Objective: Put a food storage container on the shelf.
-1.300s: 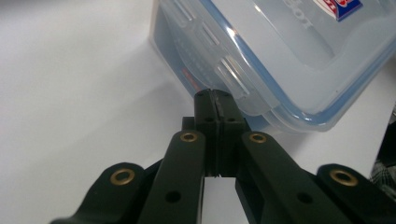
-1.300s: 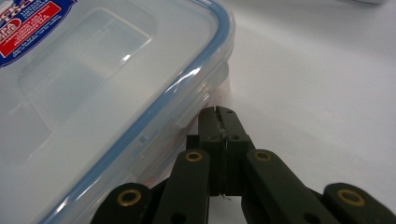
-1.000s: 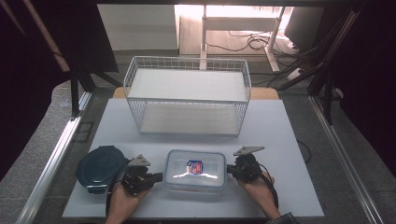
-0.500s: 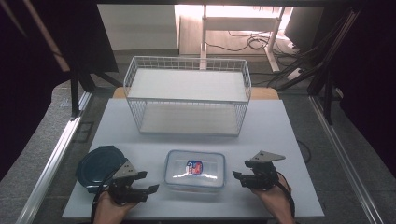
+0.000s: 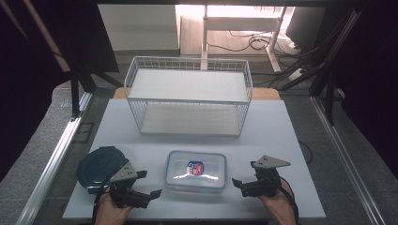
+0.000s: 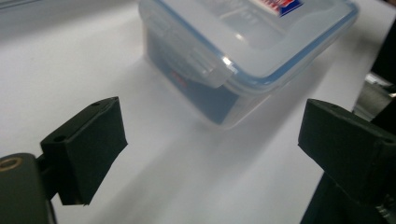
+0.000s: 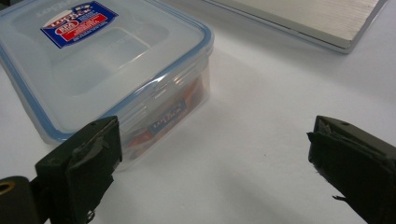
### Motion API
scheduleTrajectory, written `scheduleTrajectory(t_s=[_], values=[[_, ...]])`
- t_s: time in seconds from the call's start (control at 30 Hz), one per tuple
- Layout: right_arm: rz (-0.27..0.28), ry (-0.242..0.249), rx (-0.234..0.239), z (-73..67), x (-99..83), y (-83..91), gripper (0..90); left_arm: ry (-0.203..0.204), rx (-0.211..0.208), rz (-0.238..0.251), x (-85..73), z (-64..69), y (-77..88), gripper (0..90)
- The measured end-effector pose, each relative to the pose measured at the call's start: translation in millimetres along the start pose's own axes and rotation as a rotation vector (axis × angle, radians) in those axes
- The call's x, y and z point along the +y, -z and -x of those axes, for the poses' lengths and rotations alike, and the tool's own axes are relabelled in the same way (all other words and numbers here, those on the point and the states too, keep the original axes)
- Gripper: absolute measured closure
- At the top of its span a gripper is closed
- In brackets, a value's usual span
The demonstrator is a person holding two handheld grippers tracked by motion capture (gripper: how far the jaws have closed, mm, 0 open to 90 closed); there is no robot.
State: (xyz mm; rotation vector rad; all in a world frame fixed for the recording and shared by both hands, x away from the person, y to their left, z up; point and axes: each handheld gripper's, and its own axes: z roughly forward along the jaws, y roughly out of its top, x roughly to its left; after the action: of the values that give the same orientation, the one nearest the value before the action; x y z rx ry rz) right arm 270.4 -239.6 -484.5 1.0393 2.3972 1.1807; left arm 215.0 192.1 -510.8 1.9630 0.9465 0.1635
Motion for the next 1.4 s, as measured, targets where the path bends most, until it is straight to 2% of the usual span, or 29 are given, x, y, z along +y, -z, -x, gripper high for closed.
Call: scheduleTrajectory(t_s=[0.2, 0.37, 0.5, 0.6, 0.67, 0.73, 0.87, 1.0, 1.07, 1.13, 1.17, 1.2, 1.23, 1.33, 1.4], values=[[0.016, 0.017, 0.016, -5.3, 3.5, -2.1, 0.0, -0.023, 0.0, 0.025, 7.6, -0.5, -4.4, 2.8], [0.011, 0.015, 0.038, -12.4, 12.3, -5.5, 0.1, -0.04, -0.001, -0.003, 20.2, -1.0, -13.2, 2.7], [-0.009, 0.012, 0.05, -17.5, 17.6, -9.9, 0.0, -0.017, -0.006, -0.03, 35.2, -4.9, -22.2, 2.7], [-0.049, -0.009, 0.07, -19.9, 21.0, -15.1, 0.0, -0.015, -0.02, -0.041, 45.2, -8.0, -28.6, 1.1], [-0.058, -0.018, 0.094, -20.6, 22.8, -19.5, 0.0, -0.006, -0.053, -0.046, 51.5, -10.7, -35.2, 0.5], [-0.047, -0.016, 0.109, -22.1, 24.9, -22.0, 0.0, 0.0, -0.065, -0.064, 57.6, -13.1, -43.1, 0.0], [-0.085, -0.023, 0.134, -23.9, 30.6, -28.8, 1.1, 0.015, -0.104, -0.112, 65.2, -19.0, -60.3, 0.0], [-0.124, -0.094, 0.208, -17.1, 31.0, -44.5, 1.8, 0.098, -0.166, -0.12, 61.1, -30.2, -68.5, 0.0], [-0.13, -0.151, 0.262, -10.9, 29.4, -51.6, 2.8, 0.13, -0.219, -0.127, 56.6, -34.8, -69.5, 0.0], [-0.144, -0.201, 0.301, -6.9, 27.7, -54.9, 4.6, 0.148, -0.263, -0.158, 52.3, -34.7, -72.5, 1.4], [-0.149, -0.22, 0.317, -5.4, 26.7, -55.3, 7.0, 0.148, -0.263, -0.158, 52.3, -34.7, -72.5, 0.6], [-0.153, -0.244, 0.34, -4.4, 25.8, -55.6, 9.6, 0.178, -0.29, -0.18, 48.6, -34.8, -73.1, 0.6], [-0.162, -0.261, 0.362, -3.8, 24.9, -55.8, 10.1, 0.189, -0.304, -0.188, 46.9, -35.7, -71.1, 2.3], [-0.182, -0.299, 0.374, -3.7, 22.4, -55.5, 12.1, 0.219, -0.328, -0.17, 40.2, -37.2, -62.0, 11.5], [-0.187, -0.314, 0.376, -3.3, 22.6, -53.3, 16.8, 0.243, -0.351, -0.169, 36.5, -39.6, -58.7, 16.1]])
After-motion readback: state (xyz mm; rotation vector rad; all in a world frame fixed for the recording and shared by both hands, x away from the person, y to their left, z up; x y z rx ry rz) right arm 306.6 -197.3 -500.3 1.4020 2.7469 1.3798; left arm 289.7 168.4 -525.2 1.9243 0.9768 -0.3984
